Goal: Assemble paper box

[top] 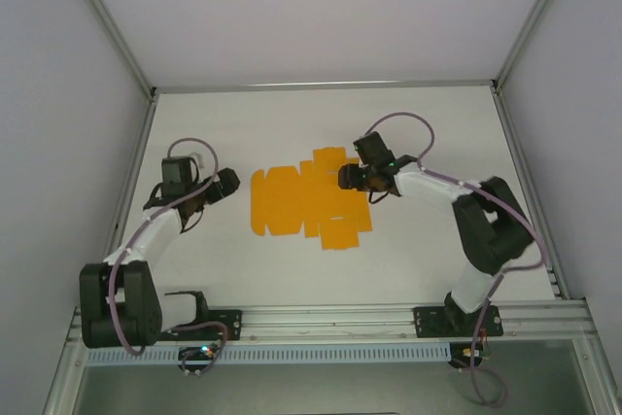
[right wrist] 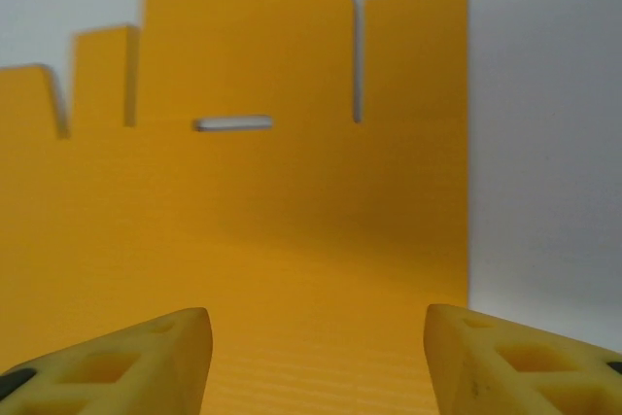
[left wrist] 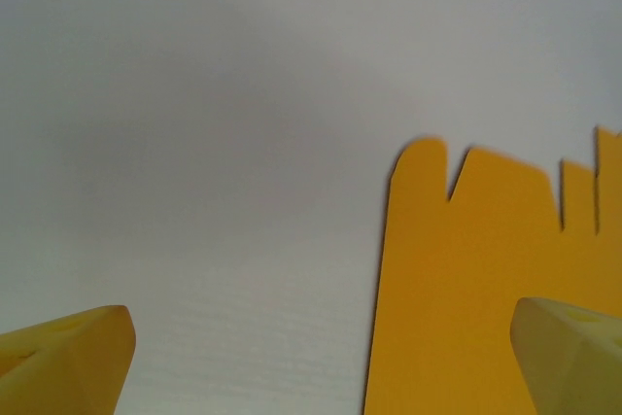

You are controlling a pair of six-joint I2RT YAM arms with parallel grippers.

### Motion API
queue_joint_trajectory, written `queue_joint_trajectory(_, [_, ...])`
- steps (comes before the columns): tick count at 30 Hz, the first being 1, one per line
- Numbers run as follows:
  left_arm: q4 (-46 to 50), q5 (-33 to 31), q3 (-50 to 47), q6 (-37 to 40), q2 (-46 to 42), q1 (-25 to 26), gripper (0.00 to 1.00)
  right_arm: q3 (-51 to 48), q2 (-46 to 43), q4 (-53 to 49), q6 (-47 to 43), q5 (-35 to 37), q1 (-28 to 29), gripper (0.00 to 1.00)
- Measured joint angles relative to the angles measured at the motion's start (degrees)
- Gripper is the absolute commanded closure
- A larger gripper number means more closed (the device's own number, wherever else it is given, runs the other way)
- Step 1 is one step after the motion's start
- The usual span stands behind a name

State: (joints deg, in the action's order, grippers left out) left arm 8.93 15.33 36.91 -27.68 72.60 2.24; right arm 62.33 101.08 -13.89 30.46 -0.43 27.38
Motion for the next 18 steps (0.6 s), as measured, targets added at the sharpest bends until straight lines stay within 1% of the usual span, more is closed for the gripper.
queue_joint_trajectory(3, [1.40,2.45,0.04,-0.68,3.28,0.33,0.00,2.21,4.37,-1.51,1.27,0.15,0.00,0.50])
queue_joint_trajectory(4, [1.55,3.39,0.04,-0.85,4.33,0.39,0.00,2.49,5.44,-1.57,1.66,0.11,-0.02,0.51])
queue_joint_trajectory(6, [1.55,4.76,0.04,-1.07,5.57,0.70,0.00,2.62,6.82,-1.55,2.64,0.42,-0.15,0.58])
queue_joint_trajectory(13, [-0.31,11.19,1.31,-1.31,11.52,1.95,0.00,2.69,7.41,-0.42,4.48,0.11,-0.50,0.58])
queue_joint_trajectory(15, [-0.52,11.85,1.84,-1.53,12.35,2.16,0.00,1.92,7.34,0.76,4.55,0.00,-0.55,0.59])
queue_joint_trajectory(18, [-3.32,15.85,1.90,-2.34,13.64,3.28,0.00,0.63,7.13,3.13,4.90,-0.35,-0.76,0.60])
